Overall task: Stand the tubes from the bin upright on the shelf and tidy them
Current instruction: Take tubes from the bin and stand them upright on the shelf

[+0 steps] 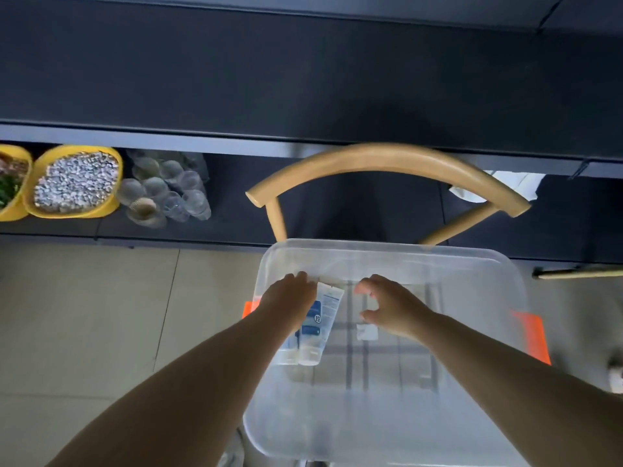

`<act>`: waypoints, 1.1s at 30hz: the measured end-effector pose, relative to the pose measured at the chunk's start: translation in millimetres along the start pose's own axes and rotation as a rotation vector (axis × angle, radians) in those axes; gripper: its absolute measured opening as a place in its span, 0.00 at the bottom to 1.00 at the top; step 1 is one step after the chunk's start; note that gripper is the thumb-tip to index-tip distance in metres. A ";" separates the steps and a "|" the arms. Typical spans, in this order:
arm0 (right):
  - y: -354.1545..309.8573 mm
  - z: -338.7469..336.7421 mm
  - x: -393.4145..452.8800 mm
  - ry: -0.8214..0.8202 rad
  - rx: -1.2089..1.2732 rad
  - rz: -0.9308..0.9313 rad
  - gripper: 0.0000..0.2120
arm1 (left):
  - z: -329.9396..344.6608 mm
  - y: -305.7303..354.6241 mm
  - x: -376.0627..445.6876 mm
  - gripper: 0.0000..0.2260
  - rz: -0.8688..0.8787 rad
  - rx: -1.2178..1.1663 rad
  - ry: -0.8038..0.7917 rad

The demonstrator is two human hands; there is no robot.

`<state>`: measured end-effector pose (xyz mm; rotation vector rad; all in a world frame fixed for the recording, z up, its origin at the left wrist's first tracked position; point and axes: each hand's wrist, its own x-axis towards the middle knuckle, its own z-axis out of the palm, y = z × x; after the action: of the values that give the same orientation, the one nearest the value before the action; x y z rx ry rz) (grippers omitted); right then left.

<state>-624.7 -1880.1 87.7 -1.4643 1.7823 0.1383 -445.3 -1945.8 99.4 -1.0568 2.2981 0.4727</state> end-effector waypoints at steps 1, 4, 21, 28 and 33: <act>0.3 1.1 3.8 -0.010 -0.005 -0.009 0.19 | 3.5 0.6 3.6 0.17 -0.011 -0.016 -0.003; 4.9 6.9 15.9 -0.040 -0.019 -0.026 0.20 | 13.4 1.6 17.7 0.20 -0.039 -0.051 -0.017; 15.1 78.1 91.0 0.023 0.098 -0.025 0.30 | 51.8 -2.8 83.3 0.31 0.060 0.112 -0.153; 12.4 87.9 94.2 0.044 0.074 0.024 0.34 | 53.5 -4.1 90.4 0.33 0.108 0.158 -0.241; 13.7 89.7 96.2 0.023 0.064 0.058 0.31 | 54.5 -3.5 90.4 0.33 0.109 0.169 -0.225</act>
<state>-591.3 -1901.2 -38.5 -1.3745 1.8320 0.0937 -472.1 -1971.7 0.5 -0.7590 2.1593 0.4097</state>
